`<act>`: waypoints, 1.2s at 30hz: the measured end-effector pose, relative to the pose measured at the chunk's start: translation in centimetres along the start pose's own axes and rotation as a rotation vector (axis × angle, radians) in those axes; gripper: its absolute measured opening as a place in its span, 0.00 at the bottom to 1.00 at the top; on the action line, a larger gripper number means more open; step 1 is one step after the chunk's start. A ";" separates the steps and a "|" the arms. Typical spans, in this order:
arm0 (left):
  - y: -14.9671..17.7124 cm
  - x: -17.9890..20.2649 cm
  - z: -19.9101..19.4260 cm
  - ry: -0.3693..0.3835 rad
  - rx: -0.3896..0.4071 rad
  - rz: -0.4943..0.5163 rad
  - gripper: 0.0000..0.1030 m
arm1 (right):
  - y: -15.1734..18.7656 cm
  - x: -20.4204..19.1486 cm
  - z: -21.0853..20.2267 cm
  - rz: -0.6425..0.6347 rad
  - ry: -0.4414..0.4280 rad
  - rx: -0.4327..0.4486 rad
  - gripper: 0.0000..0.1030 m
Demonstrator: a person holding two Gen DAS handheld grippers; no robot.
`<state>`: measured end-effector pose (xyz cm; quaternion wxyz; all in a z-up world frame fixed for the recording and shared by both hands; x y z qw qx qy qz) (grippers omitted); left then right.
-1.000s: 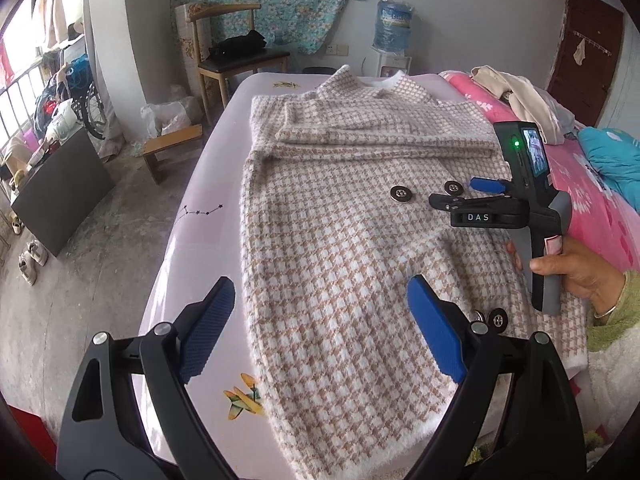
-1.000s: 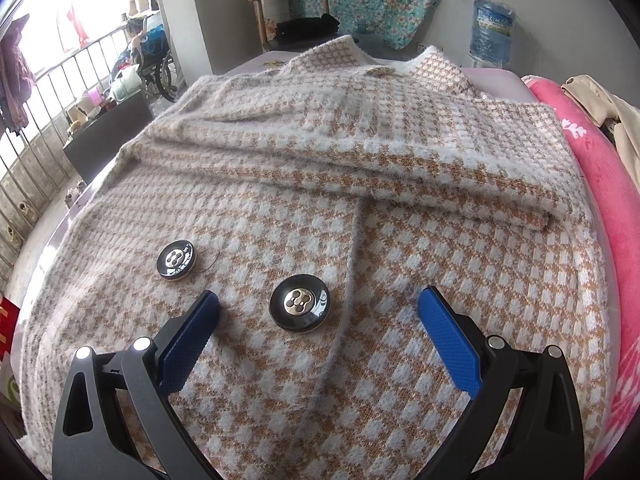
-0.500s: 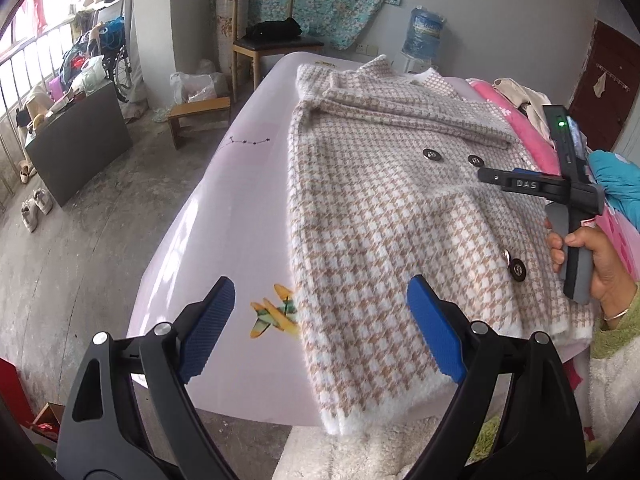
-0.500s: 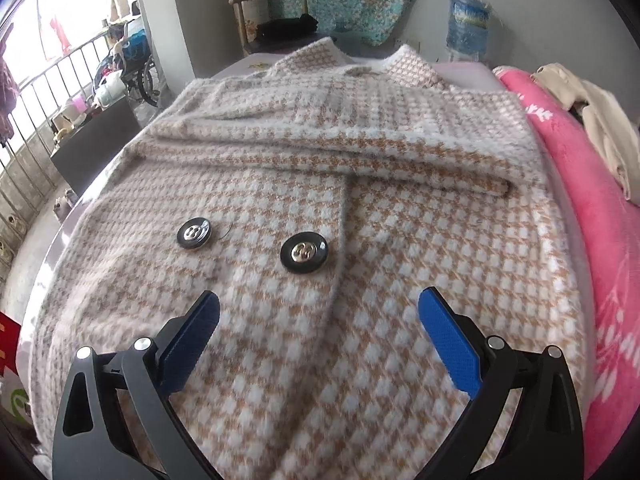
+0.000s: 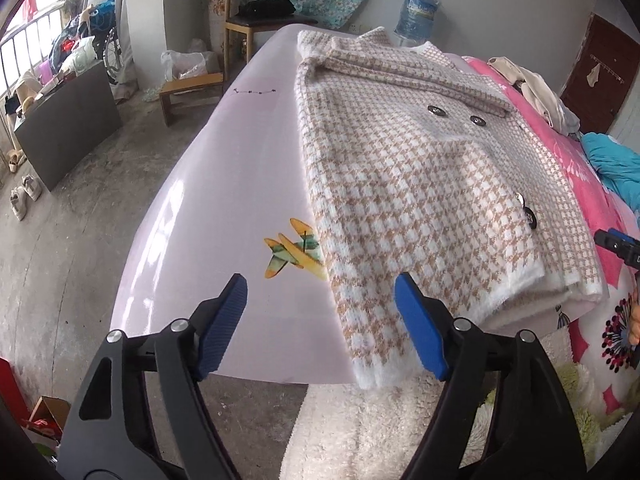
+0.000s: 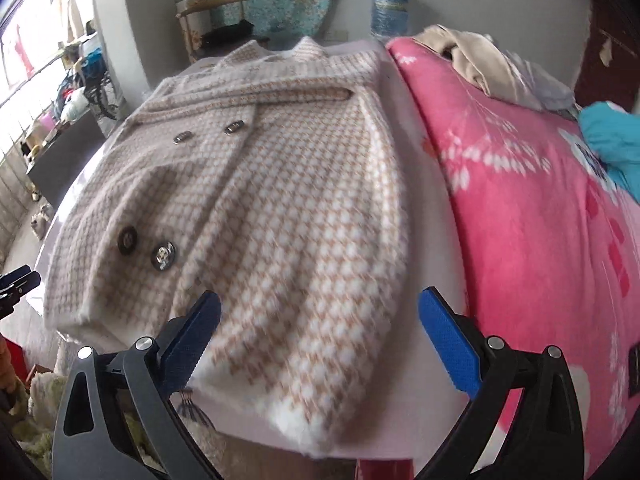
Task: Fold large clothes
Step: 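Move both grippers down to the coat hem, then grasp the coat hem with both grippers and lift it toward the collar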
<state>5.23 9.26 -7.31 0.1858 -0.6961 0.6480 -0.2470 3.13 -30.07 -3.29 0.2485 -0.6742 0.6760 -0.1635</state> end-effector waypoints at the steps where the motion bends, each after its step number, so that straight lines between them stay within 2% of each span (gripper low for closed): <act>1: 0.2 -0.1 0.3 0.014 -0.016 -0.007 0.64 | 0.8 0.5 -0.2 0.034 0.000 -0.014 0.94; 4: 0.8 -0.1 1.2 0.074 -0.064 -0.033 0.56 | 2.4 1.5 0.2 0.105 -0.017 -0.050 0.88; 8: 1.4 0.4 2.1 0.106 -0.090 -0.042 0.44 | 3.5 1.8 0.9 0.134 -0.013 -0.097 0.74; 10: 1.5 0.6 2.2 0.127 -0.099 -0.047 0.38 | 3.7 1.7 0.8 0.146 -0.023 -0.100 0.72; 13: 1.9 1.3 2.4 0.158 -0.121 -0.042 0.37 | 4.0 1.5 0.8 0.152 -0.049 -0.103 0.65; 16: 2.3 1.8 2.7 0.142 -0.130 -0.027 0.37 | 4.0 0.8 1.5 0.141 -0.066 -0.112 0.58; 18: 2.3 2.1 2.7 0.127 -0.122 -0.019 0.34 | 3.8 0.4 1.8 0.123 -0.057 -0.113 0.46; 19: 2.2 2.2 2.6 0.117 -0.113 -0.012 0.23 | 3.7 0.2 1.9 0.115 -0.050 -0.114 0.44; 22: 1.8 2.6 1.9 0.084 -0.088 0.021 0.10 | 3.8 0.0 1.8 0.086 -0.023 -0.107 0.38; 24: 1.3 2.7 0.8 0.082 -0.069 0.040 0.08 | 3.9 0.1 1.4 0.083 -0.027 -0.102 0.19; 26: 0.6 2.7 -0.7 0.096 -0.038 0.047 0.08 | 3.8 0.5 0.8 0.096 -0.052 -0.088 0.12; 29: -0.1 2.5 -1.8 0.079 -0.021 0.069 0.07 | 3.5 0.8 0.0 0.117 -0.083 -0.072 0.11; 31: -0.1 2.2 -1.0 0.064 -0.055 0.069 0.07 | 3.6 1.3 0.6 0.155 -0.109 -0.089 0.11; 33: -0.4 2.0 -1.0 0.098 -0.072 0.025 0.07 | 3.0 1.3 -0.1 0.175 -0.137 -0.074 0.10; 36: -2.4 2.4 -3.1 0.143 -0.007 0.014 0.07 | 0.8 0.7 -2.5 0.164 -0.183 0.002 0.10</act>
Point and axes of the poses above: each gripper's, at about its wrist camera, not at the fingertips, and z roughly the way its jaws point, x to its right, y to its underside, the point moved 4 cm from there along z, roughly the way its jaws point, and after that the axes turned 4 degrees about -y, right-handed, at the moved point
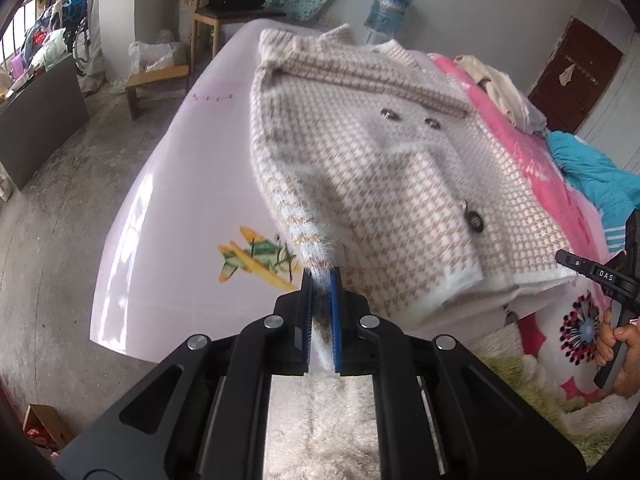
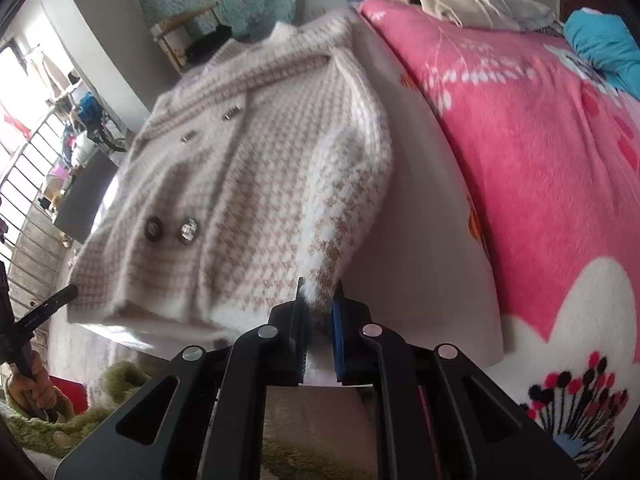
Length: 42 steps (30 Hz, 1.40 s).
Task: Fold large clothes
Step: 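Grasp the coat hem with both grippers and lift it toward the collar, then lay the hem over the coat body and open both grippers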
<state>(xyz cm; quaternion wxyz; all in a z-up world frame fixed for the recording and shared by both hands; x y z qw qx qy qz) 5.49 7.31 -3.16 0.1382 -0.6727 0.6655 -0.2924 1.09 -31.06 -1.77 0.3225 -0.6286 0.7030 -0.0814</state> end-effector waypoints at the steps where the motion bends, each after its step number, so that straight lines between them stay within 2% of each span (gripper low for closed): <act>1: -0.9 0.2 -0.6 0.011 0.022 0.001 0.07 | -0.9 -0.3 -0.6 0.003 -0.017 0.020 0.10; 6: -5.4 0.7 -1.1 0.058 0.081 -0.025 0.07 | -4.9 -1.5 -1.1 0.000 -0.075 0.080 0.10; 13: -12.4 -0.2 1.3 0.084 0.131 -0.078 0.07 | -11.0 -2.7 0.0 0.008 -0.108 0.157 0.10; 20: -18.7 -1.2 6.9 0.052 0.120 -0.112 0.09 | -17.8 -1.0 5.9 0.091 -0.132 0.169 0.11; 22: -20.0 -1.6 8.7 0.049 0.108 -0.124 0.14 | -19.1 -0.2 8.4 0.118 -0.111 0.161 0.12; 23: -20.4 -2.0 9.6 0.040 0.101 -0.142 0.19 | -19.5 0.1 9.5 0.123 -0.107 0.150 0.19; 24: -20.8 -2.4 10.2 0.010 0.102 -0.156 0.43 | -19.9 0.5 10.8 0.124 -0.099 0.128 0.25; 25: -21.0 -2.7 10.5 -0.020 0.110 -0.165 0.62 | -20.1 0.8 11.9 0.128 -0.086 0.104 0.28; 27: -21.4 -3.4 10.6 -0.030 0.130 -0.179 0.63 | -20.0 1.2 12.8 0.135 -0.061 0.089 0.37; 29: -21.3 -3.3 9.9 -0.004 0.145 -0.178 0.63 | -19.8 1.0 12.1 0.102 -0.028 0.127 0.50; 30: -21.2 -2.9 9.5 0.008 0.153 -0.160 0.63 | -19.6 0.5 11.5 0.074 -0.018 0.151 0.53; 33: -20.0 -0.3 8.5 0.053 0.164 -0.049 0.63 | -19.0 -1.4 10.2 -0.031 -0.020 0.187 0.53; 35: -18.8 2.1 8.4 0.087 0.152 0.035 0.62 | -18.4 -3.1 9.9 -0.104 -0.058 0.197 0.53; 38: -16.6 5.3 9.9 0.131 0.094 0.114 0.61 | -16.8 -6.1 11.8 -0.217 -0.104 0.120 0.52; 40: -15.2 6.2 12.0 0.086 0.030 0.128 0.55 | -15.3 -7.3 14.3 -0.264 -0.104 0.038 0.38; 42: -13.8 6.0 14.4 0.018 -0.049 0.114 0.51 | -14.1 -7.1 16.9 -0.256 -0.098 -0.038 0.26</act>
Point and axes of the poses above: each gripper's, at about its wrist camera, not at the fingertips, and z roughly the way its jaws point, x to its right, y to its underside, the point moved 4 cm from there along z, roughly the way its jaws point, and after that the axes turned 4 degrees about -y, right-handed, at the moved point
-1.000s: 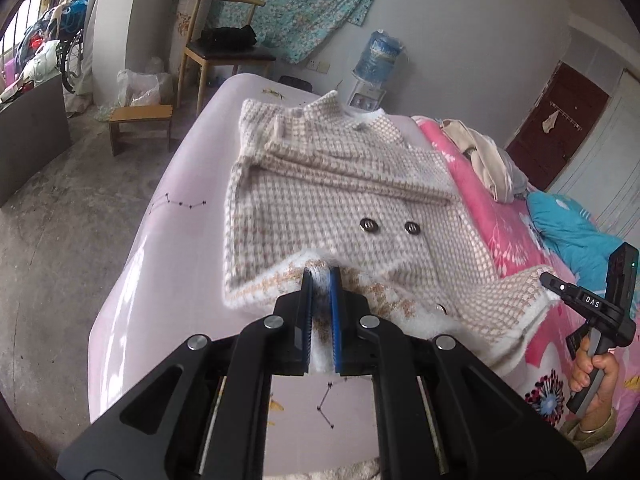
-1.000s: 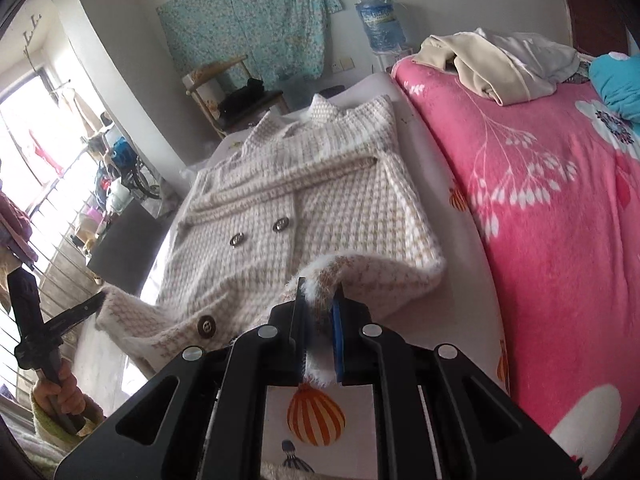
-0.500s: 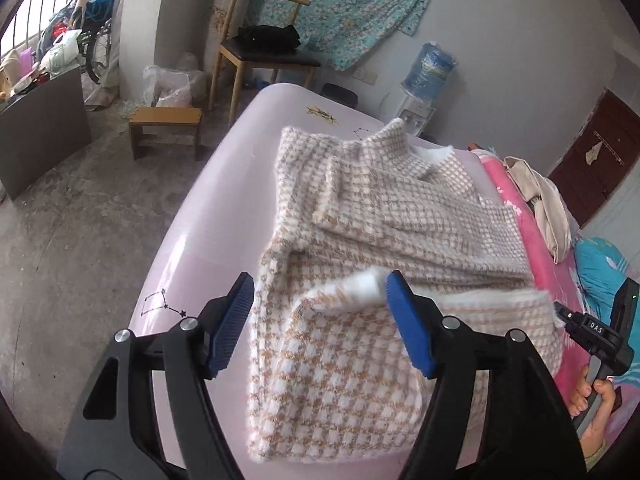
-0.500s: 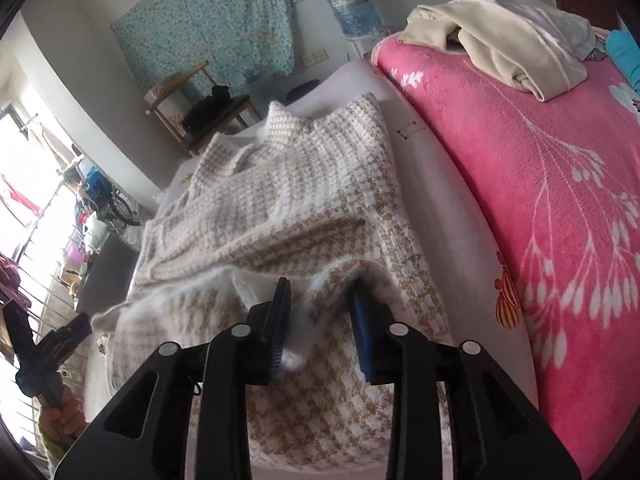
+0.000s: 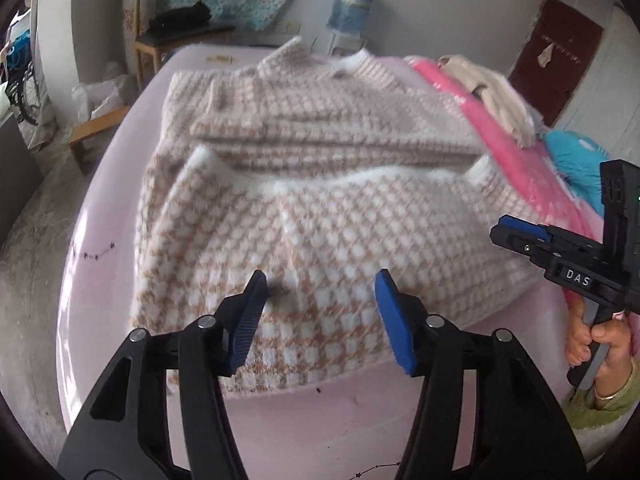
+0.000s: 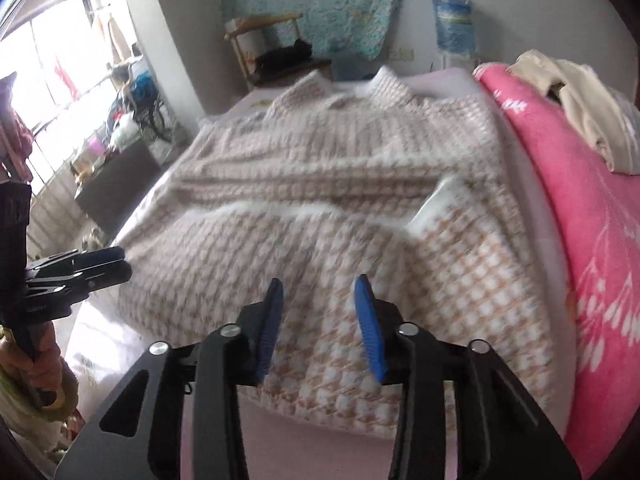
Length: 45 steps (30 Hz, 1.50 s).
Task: Fold large clothes
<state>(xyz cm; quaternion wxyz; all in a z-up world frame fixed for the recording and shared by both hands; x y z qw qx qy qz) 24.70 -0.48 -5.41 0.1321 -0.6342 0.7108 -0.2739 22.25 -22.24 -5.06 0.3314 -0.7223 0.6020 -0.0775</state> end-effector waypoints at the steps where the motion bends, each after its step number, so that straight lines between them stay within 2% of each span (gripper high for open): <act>1: 0.6 -0.3 1.0 -0.022 -0.022 -0.010 0.51 | 0.5 0.3 1.2 0.000 0.026 -0.033 0.25; 4: 1.1 -1.3 1.4 -0.052 -0.012 -0.034 0.49 | 0.5 0.4 1.2 0.007 0.036 -0.028 0.25; 8: 1.6 -2.3 -1.0 -0.033 0.016 -0.070 0.47 | 1.3 0.7 -1.7 0.033 0.038 -0.011 0.26; 10: 2.4 -2.9 -2.6 -0.006 0.033 -0.086 0.50 | 2.2 1.2 -3.6 0.067 0.023 0.002 0.35; 11: 2.8 -3.1 -3.2 0.010 0.035 -0.096 0.53 | 2.9 1.6 -4.7 0.093 0.020 0.012 0.45; 12: 3.3 -3.5 -3.9 0.031 0.034 -0.109 0.58 | 3.7 2.2 -5.7 0.117 0.023 0.020 0.50; 14: 4.7 -4.1 -4.9 0.073 0.027 -0.144 0.63 | 5.1 3.3 -7.1 0.172 0.041 0.025 0.55; 16: 6.2 -4.9 -5.3 0.106 0.012 -0.193 0.68 | 6.4 4.8 -8.2 0.233 0.069 0.028 0.58; 21: 8.4 -7.6 -3.8 0.188 -0.023 -0.382 0.68 | 8.0 9.2 -8.3 0.433 0.124 0.030 0.59; 22: 8.3 -8.2 -3.7 0.219 0.006 -0.427 0.68 | 8.0 9.8 -7.9 0.458 0.120 0.036 0.59; 26: 7.0 -9.9 -3.0 0.252 0.050 -0.542 0.68 | 6.3 10.8 -7.0 0.497 0.150 0.104 0.60; 27: 6.7 -10.2 -2.8 0.255 0.063 -0.567 0.68 | 5.9 11.1 -6.7 0.512 0.160 0.134 0.64; 29: 6.0 -10.4 -2.4 0.246 0.088 -0.605 0.68 | 5.6 11.6 -6.2 0.565 0.165 0.186 0.66; 32: 4.9 -9.7 -1.9 0.158 0.112 -0.592 0.64 | 5.1 11.3 -5.7 0.589 0.214 0.257 0.66; 34: 4.4 -9.1 -1.5 0.064 0.116 -0.549 0.52 | 4.5 11.1 -5.4 0.580 0.245 0.279 0.66; 35: 4.2 -8.7 -1.3 0.013 0.115 -0.518 0.48 | 4.1 10.9 -5.2 0.565 0.272 0.284 0.63; 36: 3.9 -8.3 -1.1 -0.033 0.112 -0.486 0.41 | 3.7 10.8 -5.0 0.540 0.305 0.279 0.45; 38: 3.4 -7.6 -1.2 -0.103 0.118 -0.407 0.28 | 2.9 10.5 -4.8 0.482 0.330 0.267 0.25; 39: 3.2 -7.2 -1.6 -0.127 0.134 -0.364 0.20 | 2.8 10.1 -5.3 0.449 0.339 0.266 0.19; 43: 2.4 -4.8 -5.8 -0.200 0.248 -0.209 0.12 | 1.5 7.1 -8.8 0.297 0.382 0.325 0.13; 45: 2.3 -3.9 -7.8 -0.189 0.274 -0.163 0.11 | 1.0 5.7 -10.8 0.250 0.385 0.356 0.12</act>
Point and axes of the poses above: each gripper's, at about its wrist camera, not at the fingertips, and z roughly the way its jaws point, x to its right, y to its underside, the point moved 4 cm from there along z, roughly the way its jaws point, and after that the axes turned 4 degrees about -y, right-handed, at the moved point
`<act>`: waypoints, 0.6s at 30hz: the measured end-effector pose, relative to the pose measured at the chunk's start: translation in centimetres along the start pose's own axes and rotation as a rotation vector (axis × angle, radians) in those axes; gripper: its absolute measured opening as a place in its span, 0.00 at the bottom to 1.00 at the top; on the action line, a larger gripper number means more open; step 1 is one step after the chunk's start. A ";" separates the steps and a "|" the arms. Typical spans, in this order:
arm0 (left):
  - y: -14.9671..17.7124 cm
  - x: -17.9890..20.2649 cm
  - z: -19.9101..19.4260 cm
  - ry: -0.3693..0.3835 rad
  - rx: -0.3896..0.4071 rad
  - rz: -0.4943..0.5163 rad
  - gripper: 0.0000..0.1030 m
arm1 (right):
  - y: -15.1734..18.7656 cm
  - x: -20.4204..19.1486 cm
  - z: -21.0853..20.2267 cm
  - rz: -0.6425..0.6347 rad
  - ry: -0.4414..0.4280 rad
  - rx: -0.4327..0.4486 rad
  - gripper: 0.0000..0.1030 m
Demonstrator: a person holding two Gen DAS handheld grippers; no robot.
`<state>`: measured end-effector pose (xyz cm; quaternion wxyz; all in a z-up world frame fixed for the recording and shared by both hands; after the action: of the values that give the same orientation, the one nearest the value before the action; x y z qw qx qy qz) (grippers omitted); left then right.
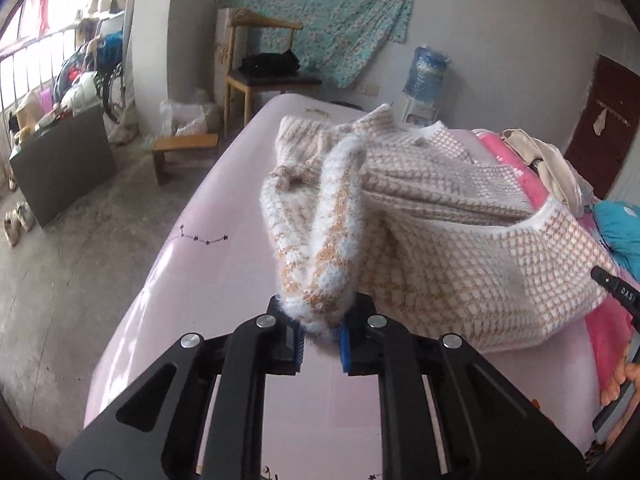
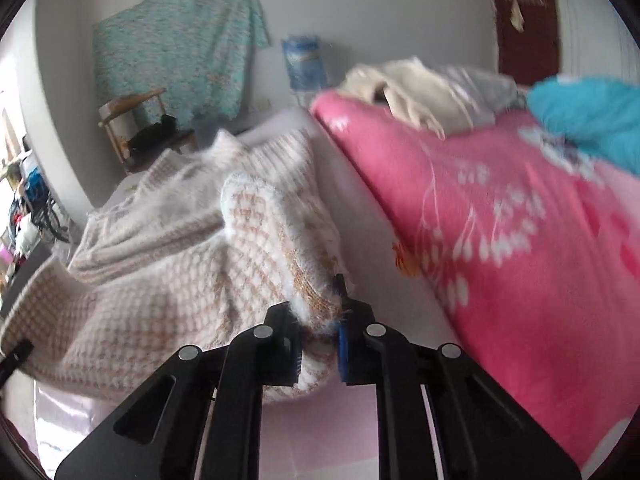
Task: Fold large clothes
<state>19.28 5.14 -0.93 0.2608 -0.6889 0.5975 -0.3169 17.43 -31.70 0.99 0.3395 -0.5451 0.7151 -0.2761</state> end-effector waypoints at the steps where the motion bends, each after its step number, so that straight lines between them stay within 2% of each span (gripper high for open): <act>1: -0.2 0.3 -1.0 0.010 0.009 0.023 0.11 | -0.3 0.0 -0.9 -0.004 -0.007 0.015 0.12; 5: -0.3 0.3 -4.6 0.053 0.028 0.060 0.10 | -0.9 0.1 -4.9 0.001 -0.048 0.046 0.12; 9: 1.7 -2.7 -7.8 0.098 -0.045 0.010 0.11 | 1.3 1.2 -8.5 0.021 -0.124 -0.032 0.12; 11: 3.7 -4.9 -7.9 0.113 -0.123 -0.060 0.12 | 3.7 2.4 -8.5 0.050 -0.148 -0.133 0.14; 13: 6.4 -7.1 -6.5 0.132 -0.227 -0.146 0.21 | 6.4 3.7 -7.2 0.103 -0.181 -0.252 0.19; 15: 9.1 -9.2 -4.6 0.149 -0.328 -0.255 0.27 | 8.6 5.3 -5.7 0.148 -0.170 -0.366 0.27; 17: 10.5 -11.0 -3.9 0.171 -0.377 -0.358 0.31 | 9.1 6.6 -5.5 0.182 -0.145 -0.409 0.31; 18: 10.5 -11.8 -4.2 0.174 -0.368 -0.397 0.33 | 8.7 7.1 -6.1 0.193 -0.147 -0.396 0.35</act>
<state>8.23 15.31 -7.41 0.0121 -0.7983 0.5185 -0.3061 6.25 -36.21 -3.26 0.3018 -0.5491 0.7773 -0.0560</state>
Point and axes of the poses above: each gripper's, at about its wrist camera, not at the fingertips, and z roughly the way its jaws point, x to its right, y to its underside, the point moved 4 cm from there along z, roughly the way its jaws point, and after that the axes turned 4 degrees about -y, right-handed, at the moved point
